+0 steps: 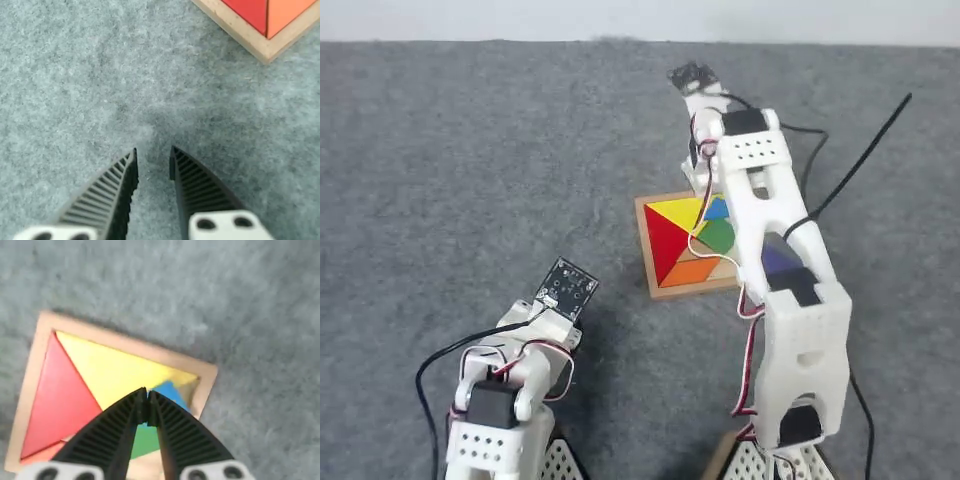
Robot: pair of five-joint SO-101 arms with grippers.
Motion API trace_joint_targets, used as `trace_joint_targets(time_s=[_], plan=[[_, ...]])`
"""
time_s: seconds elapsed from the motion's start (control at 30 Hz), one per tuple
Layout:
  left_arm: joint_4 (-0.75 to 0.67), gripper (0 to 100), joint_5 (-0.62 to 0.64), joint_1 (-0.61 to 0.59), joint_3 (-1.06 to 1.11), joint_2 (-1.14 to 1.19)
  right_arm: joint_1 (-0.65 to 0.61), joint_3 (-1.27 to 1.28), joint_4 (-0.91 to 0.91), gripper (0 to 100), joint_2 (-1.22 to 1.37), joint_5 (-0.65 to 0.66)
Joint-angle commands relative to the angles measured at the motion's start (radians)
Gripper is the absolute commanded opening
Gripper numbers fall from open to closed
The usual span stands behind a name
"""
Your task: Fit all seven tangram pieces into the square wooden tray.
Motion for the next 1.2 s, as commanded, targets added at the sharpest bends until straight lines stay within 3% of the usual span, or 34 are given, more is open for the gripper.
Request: trace_joint_targets(time_s=[0.0, 0.13, 0.33, 0.83, 1.17], plan=[[0.005, 10, -0.011, -0.008, -0.013, -0.012, 0.044, 0.209, -0.130, 0.7, -0.194, 0.025], [0.005, 10, -0.011, -0.008, -0.013, -0.012, 0.071, 0.448, -0.255, 0.6, -0.298, 0.028], [0.005, 10, -0.011, -0.008, -0.013, -0.012, 0.087, 0.500, -0.275, 0.6, -0.265, 0.028], [0.005, 10, -0.011, -0.008, -0.013, -0.012, 0.156, 0.120, -0.165, 0.6, 0.013, 0.028], [0.005, 10, -0.011, -0.008, -0.013, -0.012, 0.171, 0.018, -0.140, 0.6, 0.027, 0.021]])
